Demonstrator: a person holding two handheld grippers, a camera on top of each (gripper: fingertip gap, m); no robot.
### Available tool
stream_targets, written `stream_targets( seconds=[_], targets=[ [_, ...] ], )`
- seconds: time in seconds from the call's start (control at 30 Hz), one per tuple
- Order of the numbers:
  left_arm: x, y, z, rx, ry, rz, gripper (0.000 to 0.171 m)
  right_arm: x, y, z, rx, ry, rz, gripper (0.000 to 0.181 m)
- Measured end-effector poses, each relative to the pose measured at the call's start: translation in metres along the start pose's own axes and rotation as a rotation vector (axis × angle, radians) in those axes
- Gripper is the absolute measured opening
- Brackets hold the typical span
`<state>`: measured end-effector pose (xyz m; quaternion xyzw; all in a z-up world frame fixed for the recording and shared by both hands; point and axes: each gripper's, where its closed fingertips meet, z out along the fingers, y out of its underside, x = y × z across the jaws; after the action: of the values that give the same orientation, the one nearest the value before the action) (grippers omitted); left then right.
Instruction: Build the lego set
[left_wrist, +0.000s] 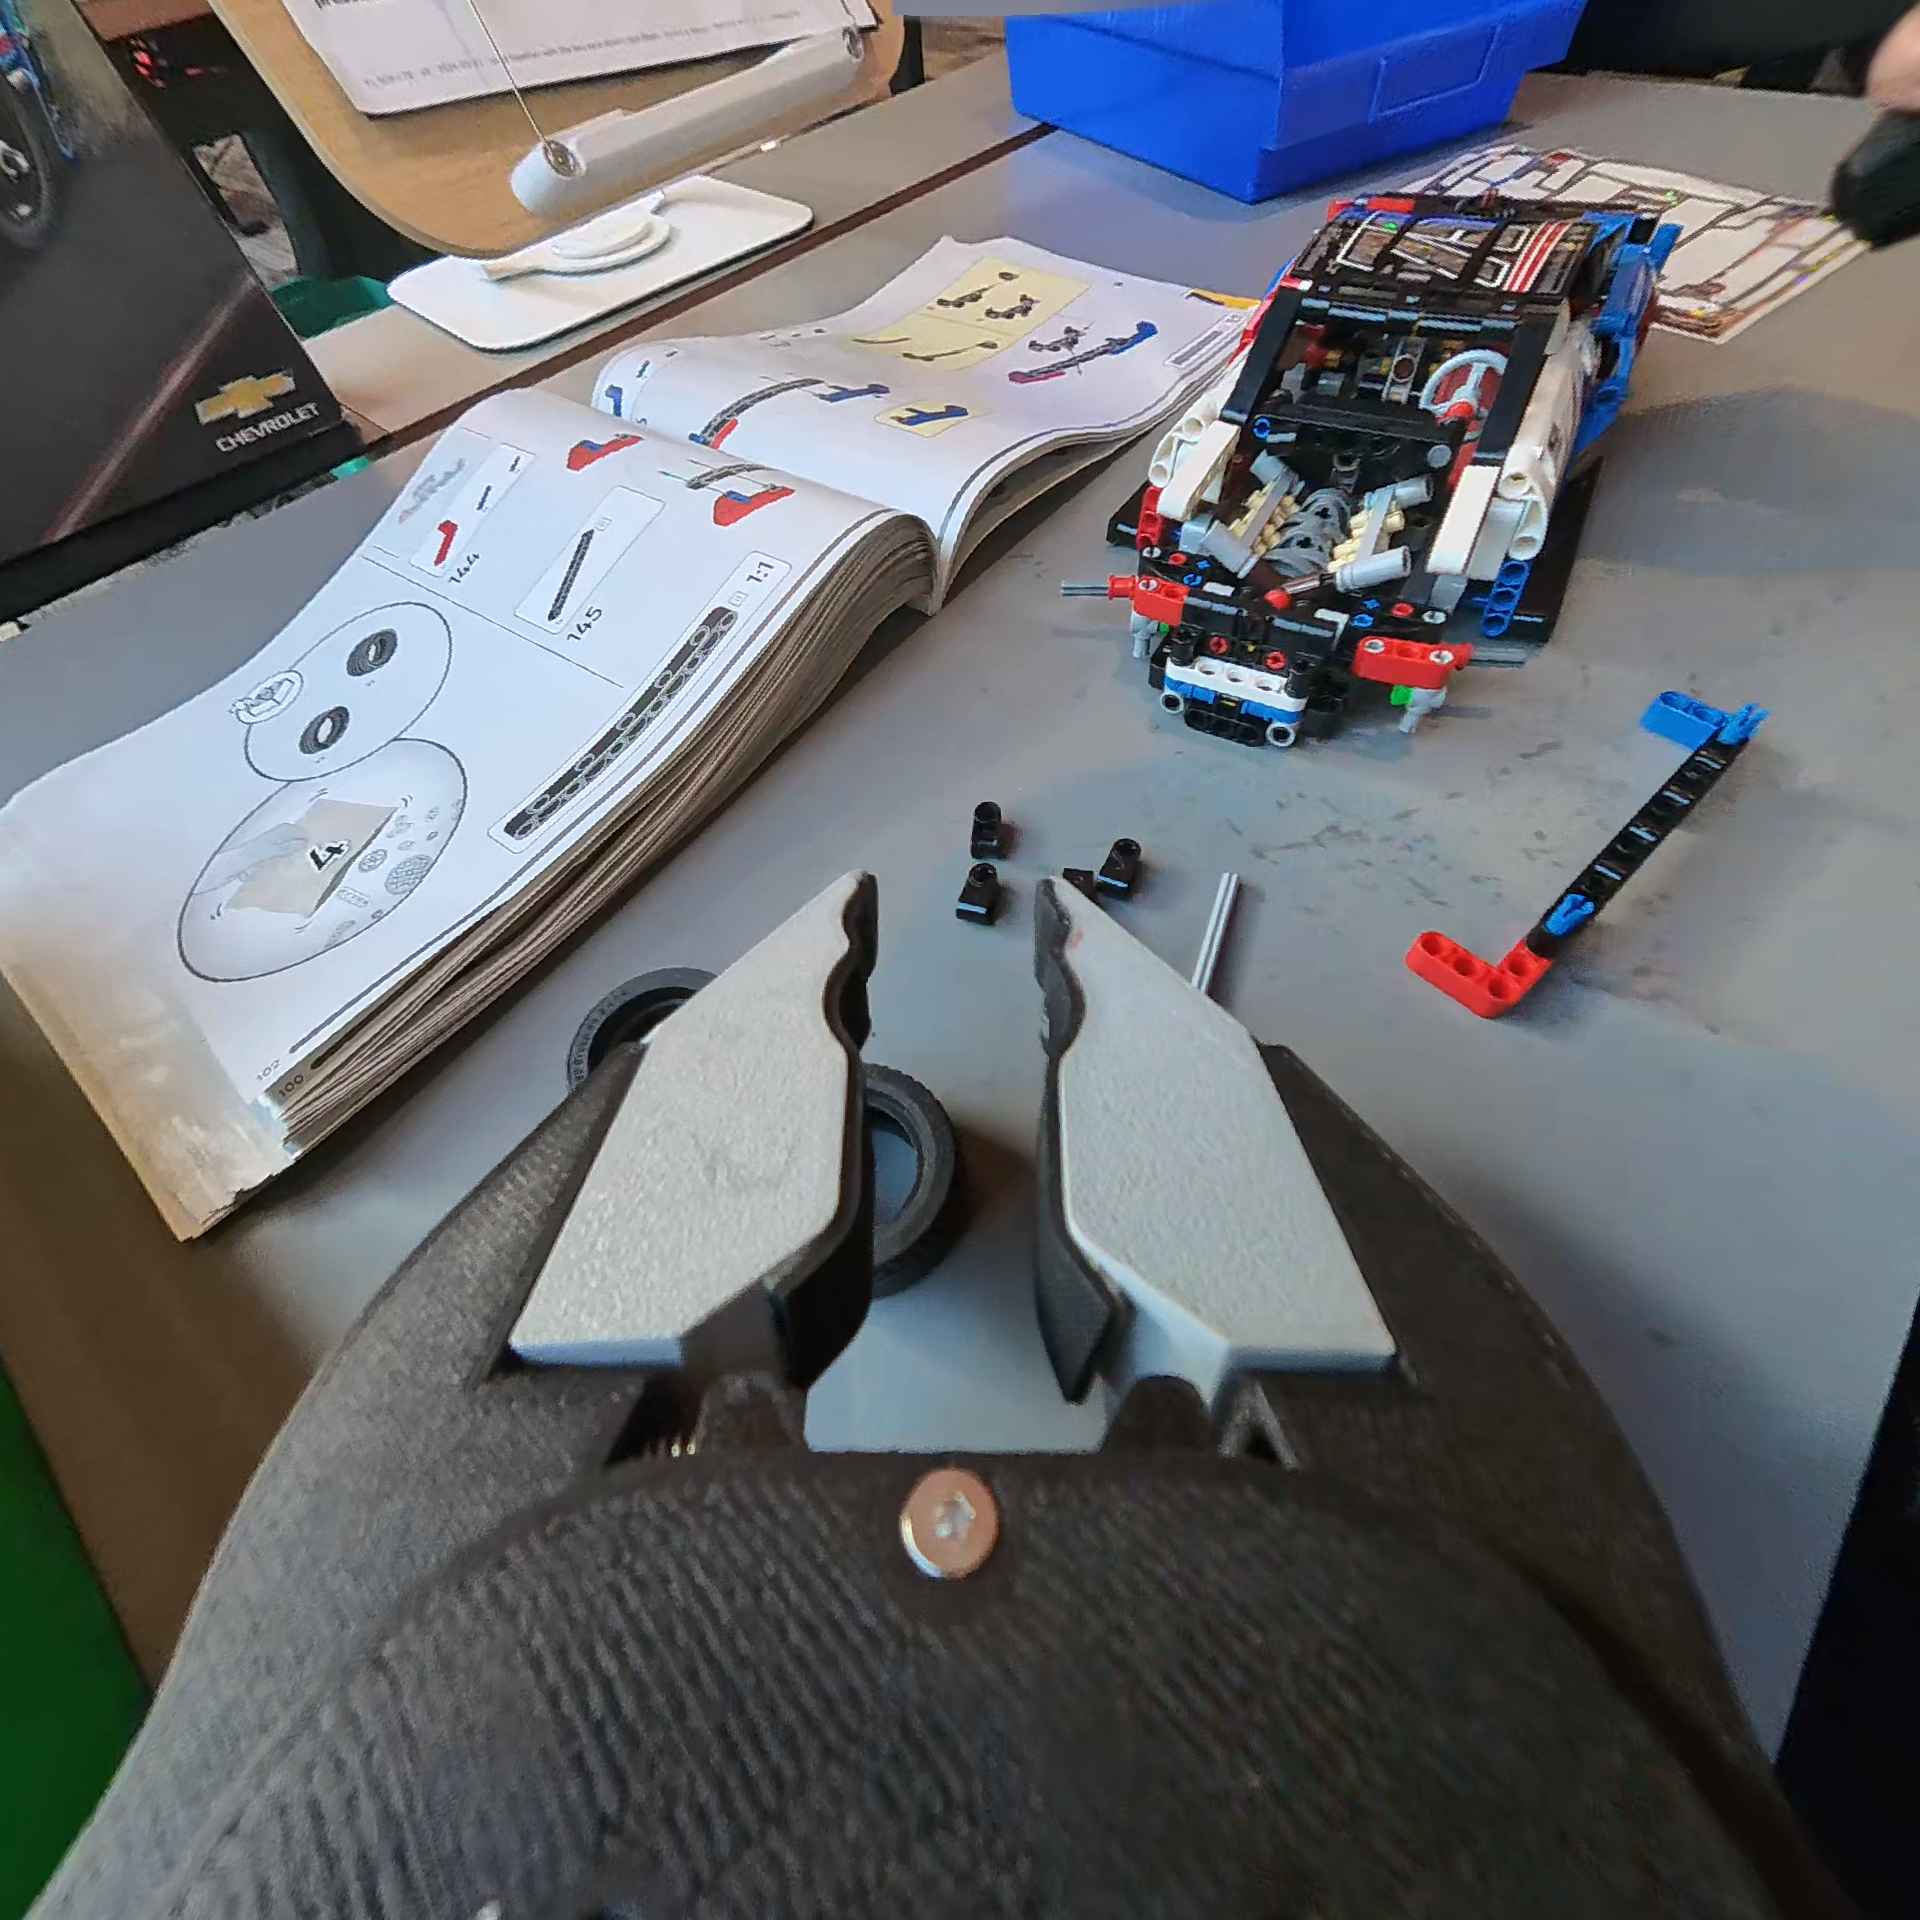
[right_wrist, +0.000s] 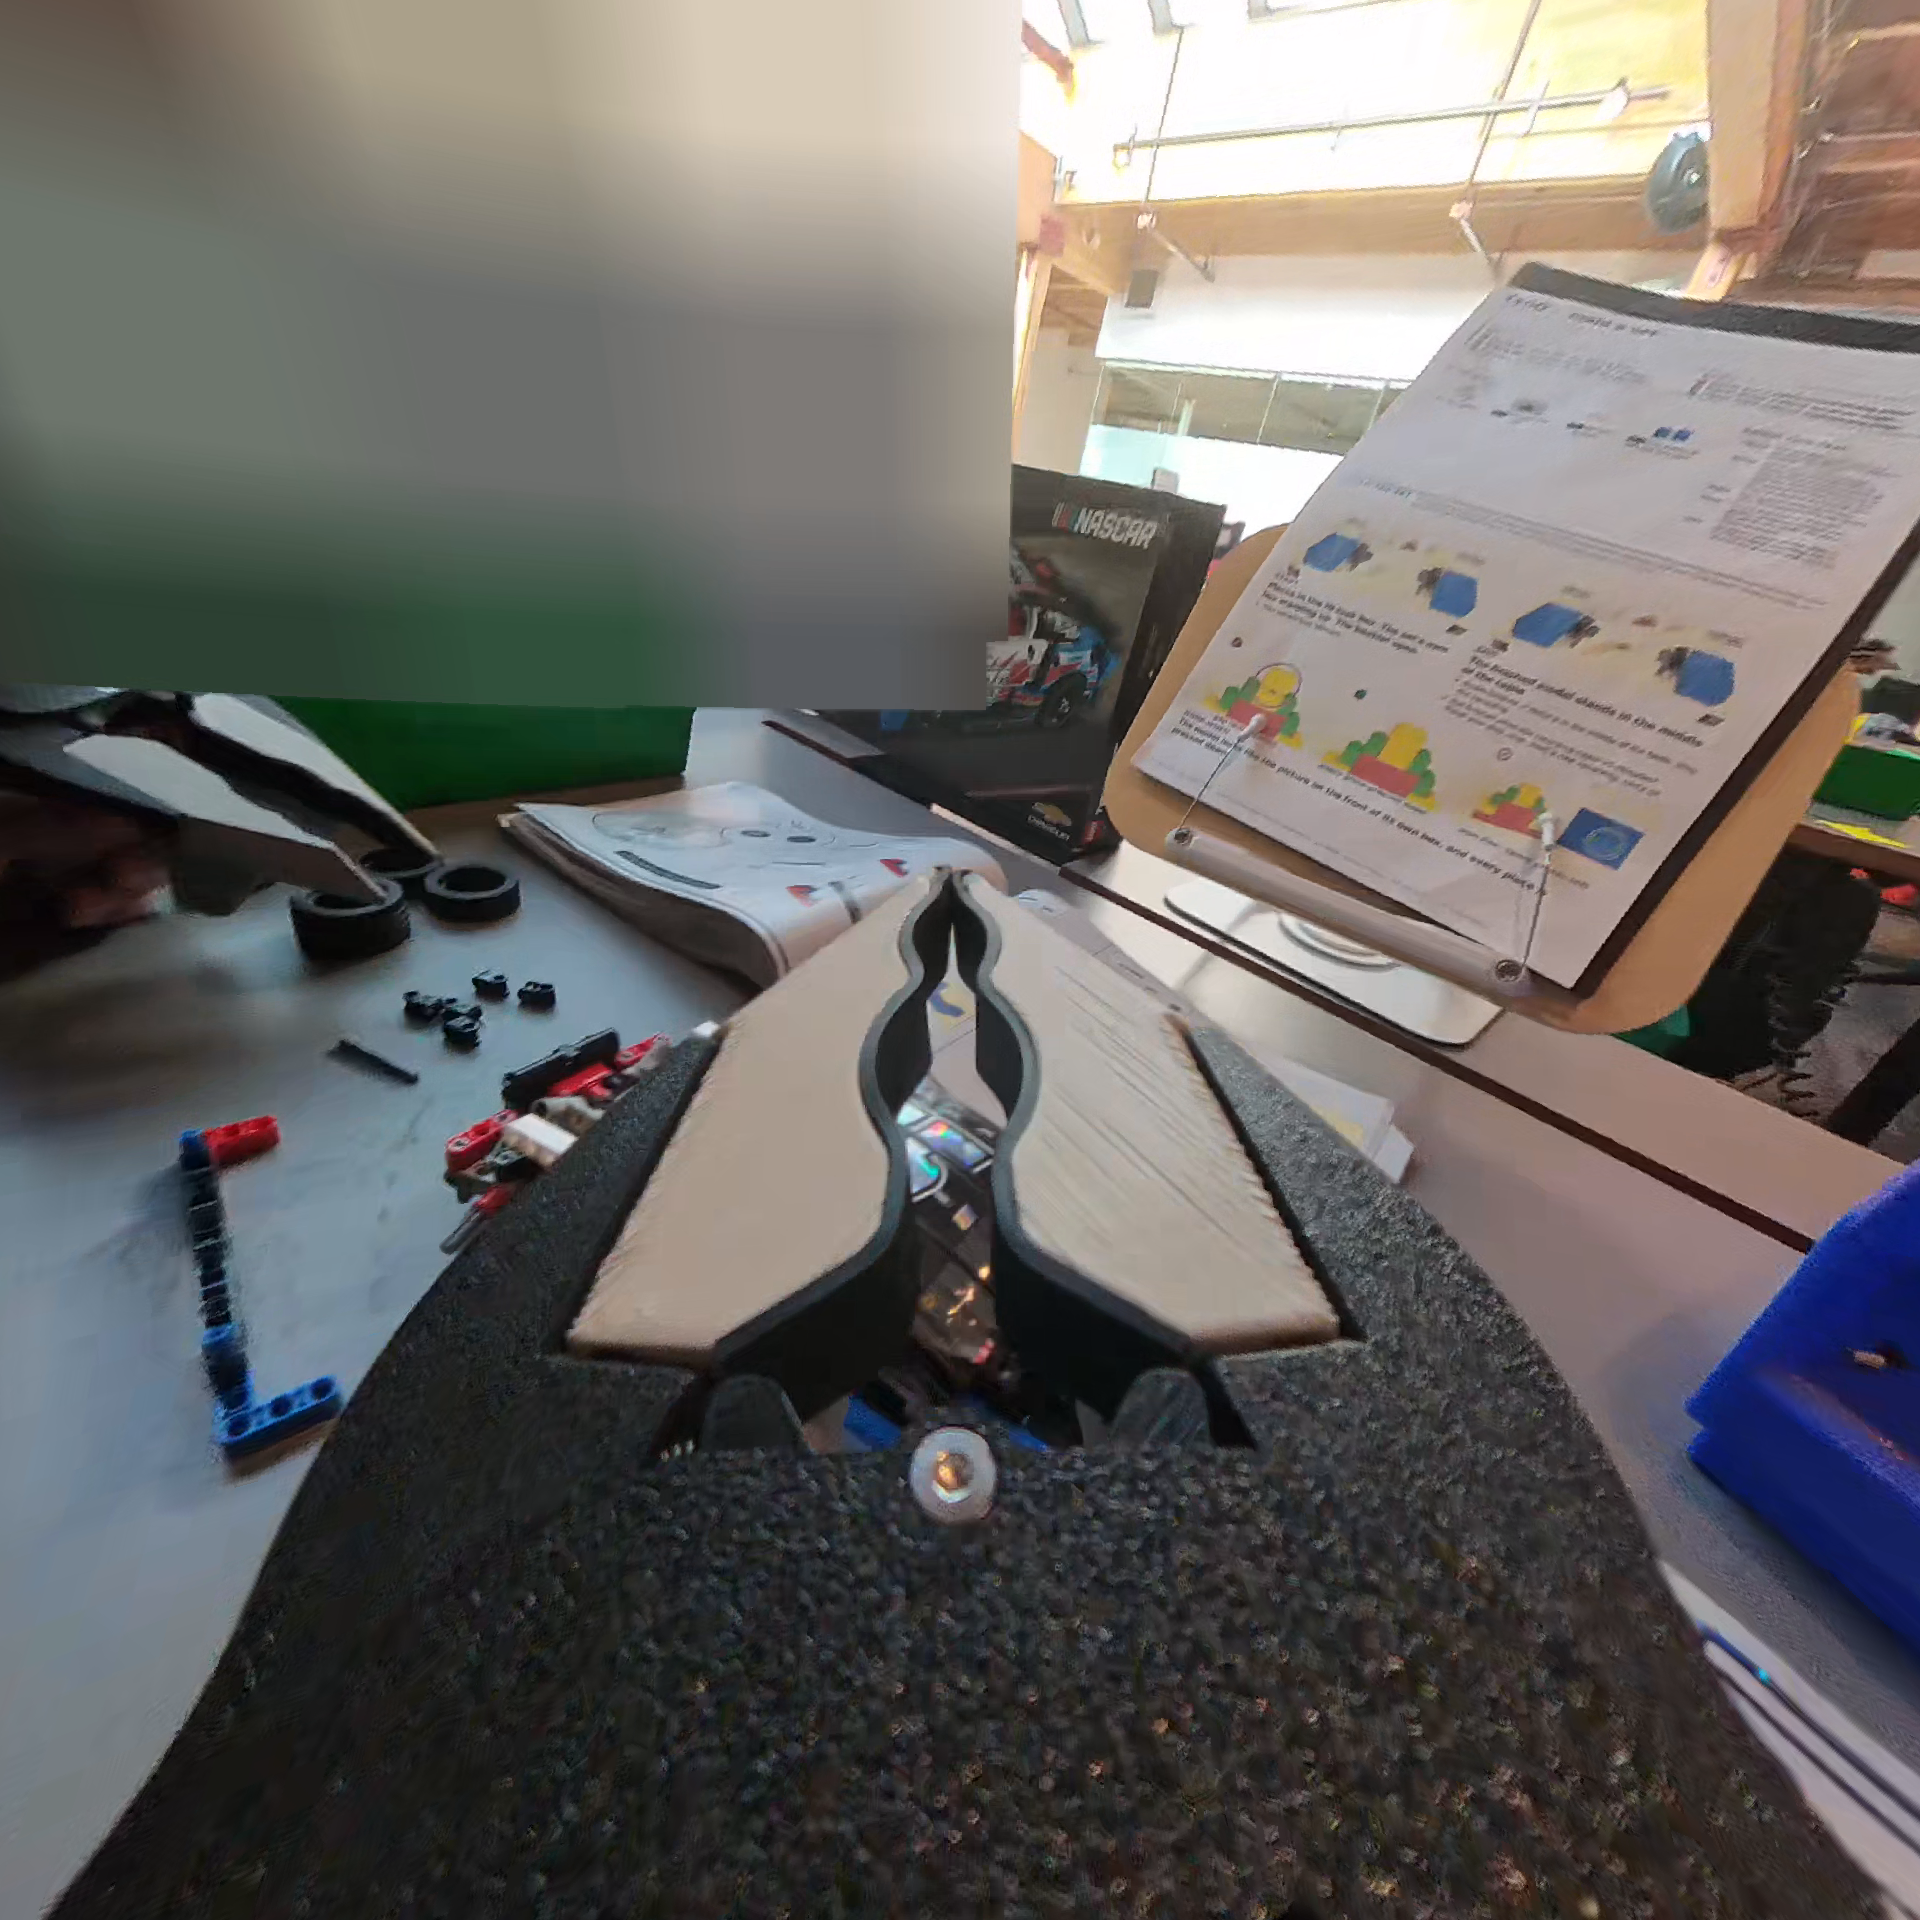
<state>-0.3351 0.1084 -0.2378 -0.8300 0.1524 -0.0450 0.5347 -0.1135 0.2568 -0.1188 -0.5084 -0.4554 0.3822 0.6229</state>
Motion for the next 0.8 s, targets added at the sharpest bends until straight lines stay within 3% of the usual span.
stream_targets(
  seconds=[0.17,0.5,0.8],
  targets=[
    [0.003,-0.002,-0.001,0.011,0.02,0.01,0.025,0.036,0.023,0.012,0.007,0.101,0.01,0.0],
    [0.001,-0.001,0.0,0.01,0.008,0.002,0.027,0.045,0.037,-0.004,0.004,0.217,-0.066,0.0],
    [0.0,-0.006,-0.007,0.053,-0.008,-0.007,0.028,0.038,0.039,-0.001,-0.007,0.201,-0.087,0.0]
  ],
)
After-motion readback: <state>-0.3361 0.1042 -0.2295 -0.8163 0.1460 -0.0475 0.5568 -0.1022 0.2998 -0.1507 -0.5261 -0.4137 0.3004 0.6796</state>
